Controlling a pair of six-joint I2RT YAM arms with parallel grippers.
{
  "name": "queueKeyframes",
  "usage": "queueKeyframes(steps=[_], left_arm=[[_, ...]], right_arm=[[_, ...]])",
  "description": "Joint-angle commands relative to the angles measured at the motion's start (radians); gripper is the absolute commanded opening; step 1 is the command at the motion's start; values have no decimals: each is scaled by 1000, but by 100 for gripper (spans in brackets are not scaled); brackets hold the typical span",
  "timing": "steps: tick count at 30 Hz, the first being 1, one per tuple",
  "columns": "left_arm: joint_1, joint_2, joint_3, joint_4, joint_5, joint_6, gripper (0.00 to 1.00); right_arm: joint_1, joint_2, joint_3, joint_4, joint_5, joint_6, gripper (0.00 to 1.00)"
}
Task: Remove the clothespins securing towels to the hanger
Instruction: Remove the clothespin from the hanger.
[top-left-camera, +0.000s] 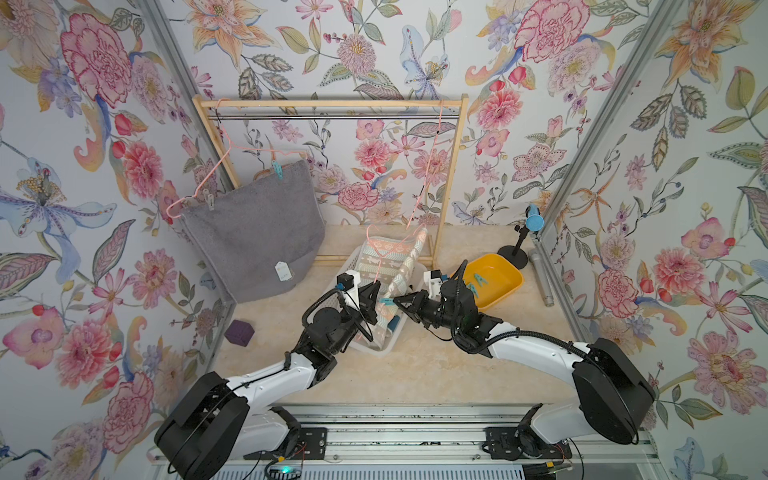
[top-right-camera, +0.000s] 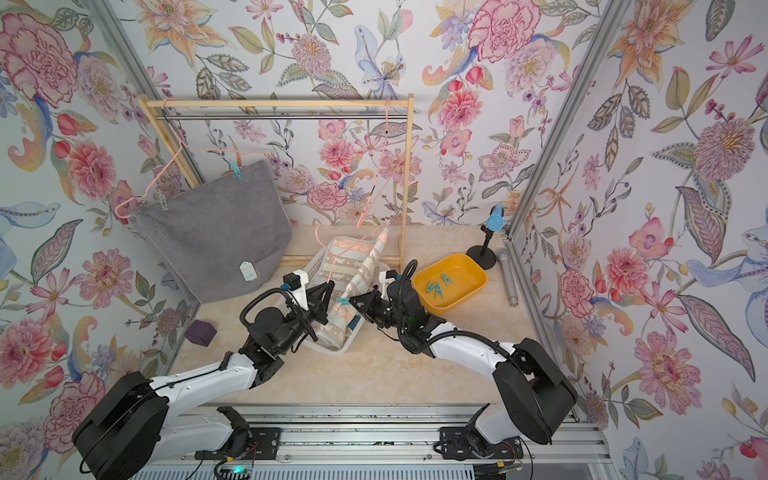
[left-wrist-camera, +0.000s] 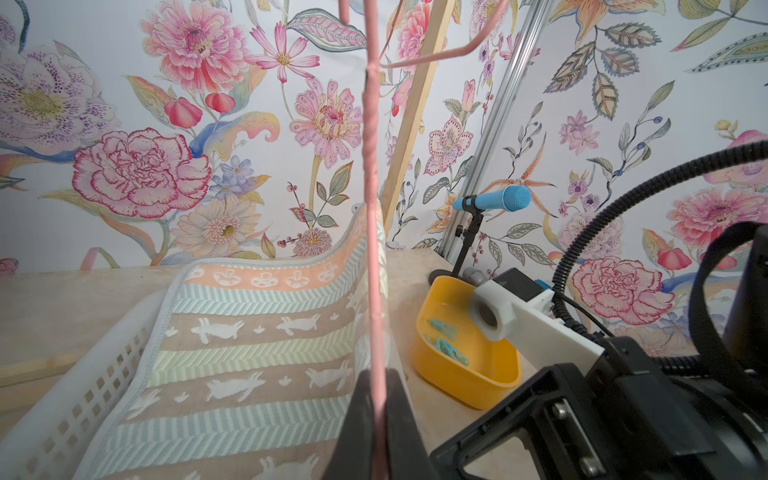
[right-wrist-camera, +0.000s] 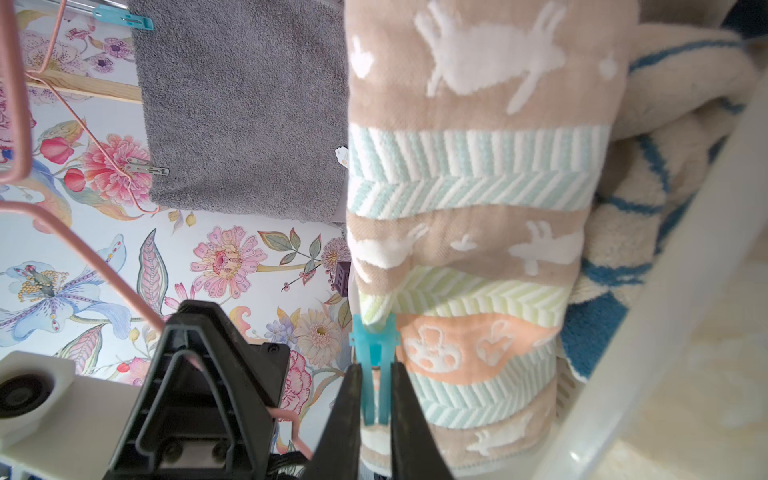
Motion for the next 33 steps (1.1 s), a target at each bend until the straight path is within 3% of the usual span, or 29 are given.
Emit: queueKeyframes(steps=[1, 19, 33], left_arm=[[-7, -29, 22, 8, -34, 36, 0], [-2, -50, 5, -18, -59, 50, 0], [0, -41, -6, -18, -65, 69, 0]], right_arm=[[4, -49, 21, -63, 34, -51, 14], [-62, -159, 64, -254, 85, -203, 14], [-423, -285, 44, -497, 214, -471, 15]])
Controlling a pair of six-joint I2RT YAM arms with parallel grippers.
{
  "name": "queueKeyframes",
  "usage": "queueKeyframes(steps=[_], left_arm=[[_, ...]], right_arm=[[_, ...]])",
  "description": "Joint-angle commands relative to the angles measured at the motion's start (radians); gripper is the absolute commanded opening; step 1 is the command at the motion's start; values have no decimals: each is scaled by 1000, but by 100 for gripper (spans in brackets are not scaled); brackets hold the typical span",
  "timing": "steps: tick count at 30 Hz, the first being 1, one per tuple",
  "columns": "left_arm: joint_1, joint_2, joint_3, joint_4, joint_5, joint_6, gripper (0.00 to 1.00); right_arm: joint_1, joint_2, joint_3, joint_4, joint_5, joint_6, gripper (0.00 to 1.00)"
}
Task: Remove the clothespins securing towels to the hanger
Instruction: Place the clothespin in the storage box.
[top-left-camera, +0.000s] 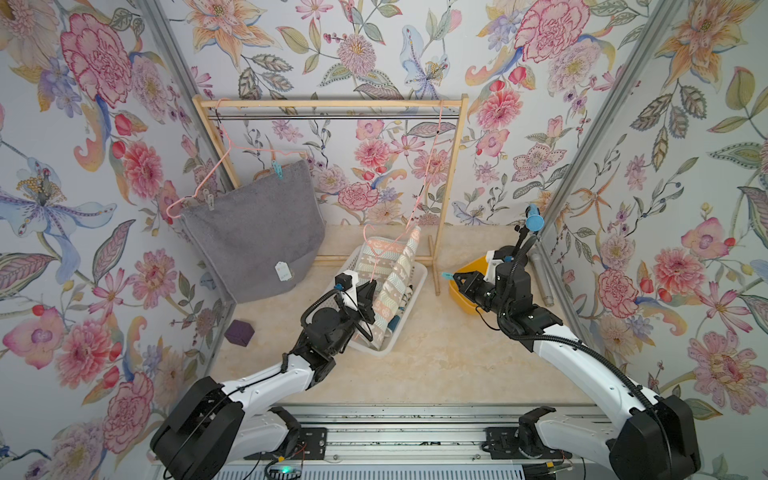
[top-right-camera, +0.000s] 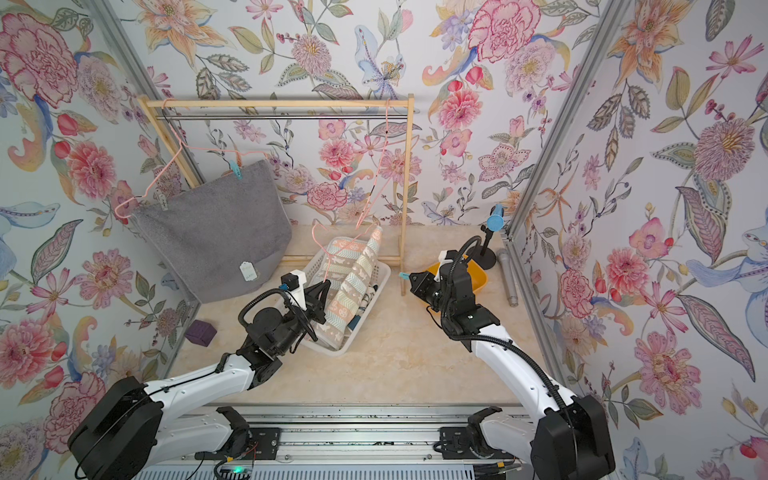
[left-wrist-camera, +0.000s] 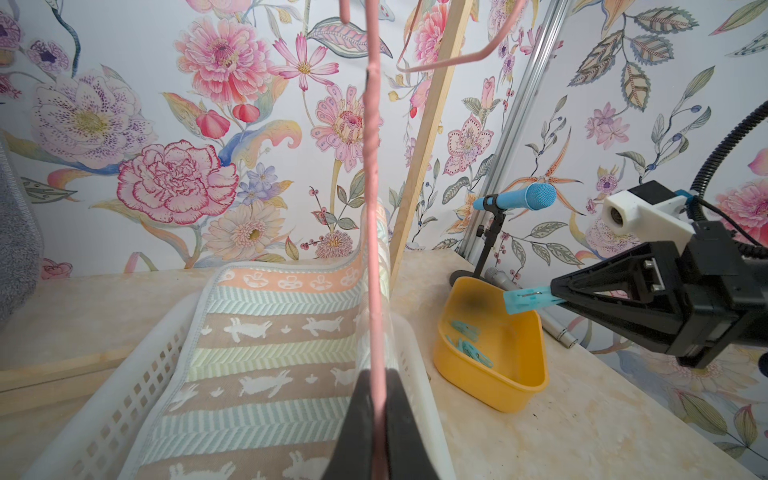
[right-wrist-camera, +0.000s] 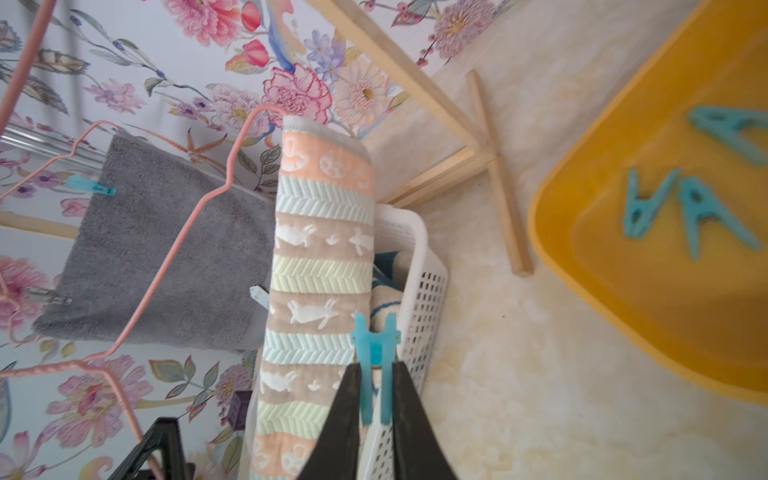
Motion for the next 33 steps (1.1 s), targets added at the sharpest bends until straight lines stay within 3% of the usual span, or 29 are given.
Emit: queueKeyframes(steps=[1, 8, 16, 25, 33], left_arm=[[2, -11, -4, 15, -10, 30, 0], [7, -20, -3, 12, 11, 42, 0], [19, -34, -3, 8, 33, 53, 0], [35, -39, -2, 9, 60, 36, 0], [43, -47, 4, -9, 68, 36, 0]], right_arm=[[-72, 12, 16, -93, 52, -122, 15], [-204, 149, 88, -129, 119, -241, 14], [-274, 396, 236, -134, 186, -343, 14], [-296, 678, 471, -226, 264, -437, 14], [-303, 793, 541, -266, 277, -458, 15]])
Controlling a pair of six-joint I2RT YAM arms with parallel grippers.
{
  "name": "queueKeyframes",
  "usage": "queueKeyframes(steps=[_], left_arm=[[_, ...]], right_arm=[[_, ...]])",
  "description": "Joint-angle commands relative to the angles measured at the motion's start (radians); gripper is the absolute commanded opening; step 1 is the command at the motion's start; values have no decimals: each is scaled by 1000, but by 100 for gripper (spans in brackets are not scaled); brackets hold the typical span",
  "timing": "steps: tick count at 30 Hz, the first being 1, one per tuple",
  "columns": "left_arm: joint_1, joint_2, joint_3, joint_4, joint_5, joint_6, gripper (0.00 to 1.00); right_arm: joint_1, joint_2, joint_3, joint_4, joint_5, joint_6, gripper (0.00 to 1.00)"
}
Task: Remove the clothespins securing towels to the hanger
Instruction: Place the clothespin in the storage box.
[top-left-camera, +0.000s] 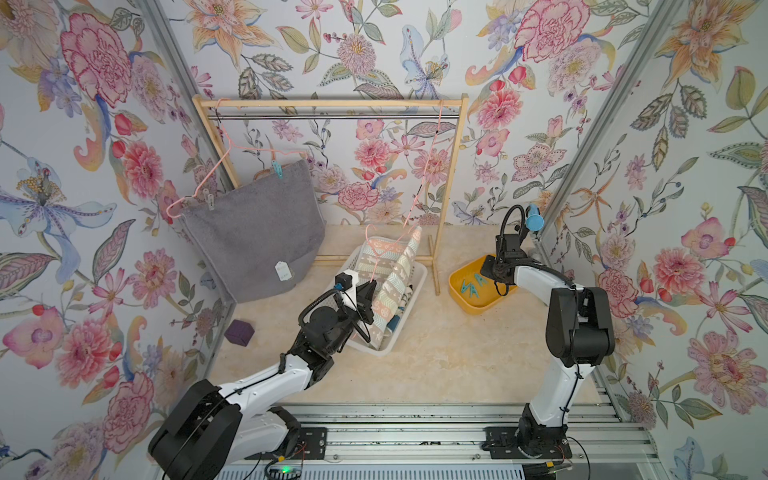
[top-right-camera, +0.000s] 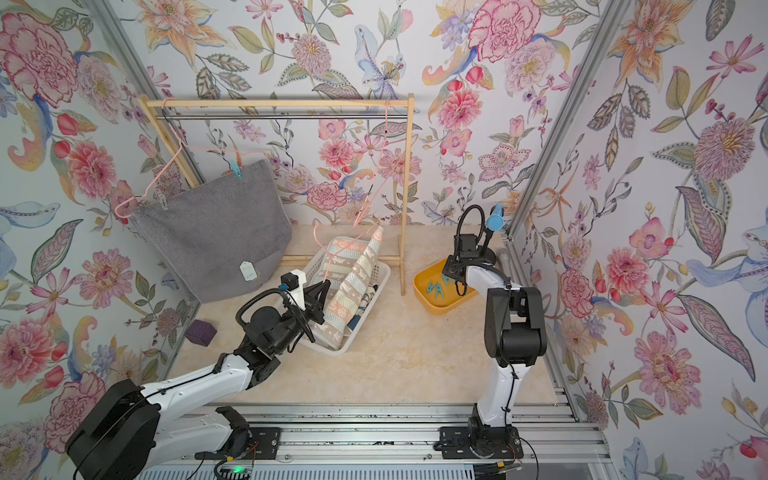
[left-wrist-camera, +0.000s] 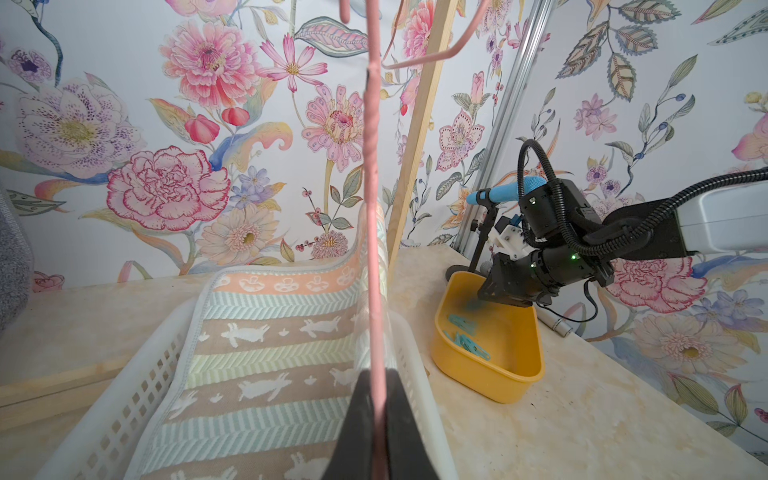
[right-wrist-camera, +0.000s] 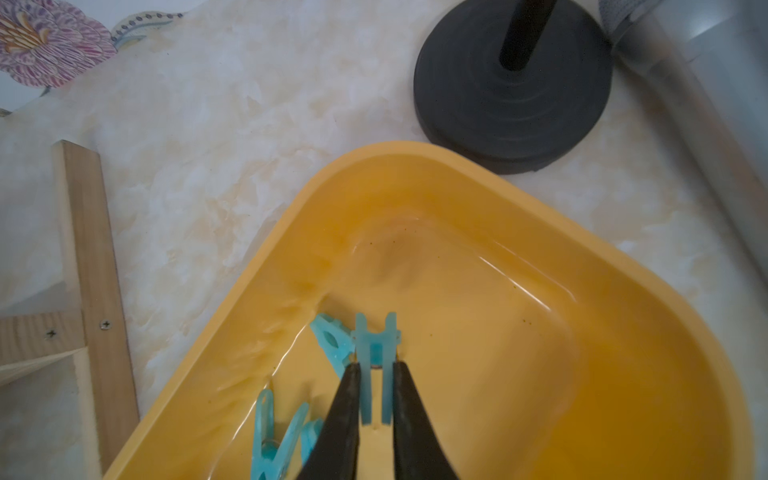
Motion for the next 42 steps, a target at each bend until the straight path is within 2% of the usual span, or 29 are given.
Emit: queueKeyframes(steps=[1, 4, 5, 7, 11, 16, 19, 24, 28, 30, 32, 36, 42], left_arm=[[15, -28, 5, 9, 11, 12, 0], [16, -33, 5, 1, 7, 14, 0], [15, -35, 5, -3, 7, 15, 0], [17, -43, 6, -13, 4, 16, 0], [19, -60, 24, -52, -7, 27, 0], [27, -68, 100, -156, -33, 59, 0], [47, -63, 136, -204, -23, 68, 0], [66, -66, 139, -244, -17, 58, 0], [68, -86, 119, -252, -31, 51, 0], [68, -99, 110, -250, -32, 47, 0], [68, -111, 98, -248, -34, 45, 0], [67, -127, 64, -226, -39, 46, 0], [67, -113, 42, -197, -26, 29, 0]], right_arm=[[-10, 36, 42, -55, 24, -32, 16], [-10, 55, 43, -61, 26, -39, 18], [-10, 58, 47, -68, 24, -43, 22], [-9, 56, 56, -84, 20, -52, 33], [-10, -20, 64, -111, 0, -65, 66], [12, -186, 19, -108, -126, -38, 86], [53, -298, -73, -70, -193, -4, 99], [178, -513, -243, 17, -265, 70, 100], [332, -636, -299, 34, -238, 98, 100], [376, -680, -331, 75, -249, 134, 99], [414, -717, -380, 160, -272, 186, 91], [491, -707, -408, 249, -272, 232, 82], [546, -589, -389, 376, -331, 337, 72]])
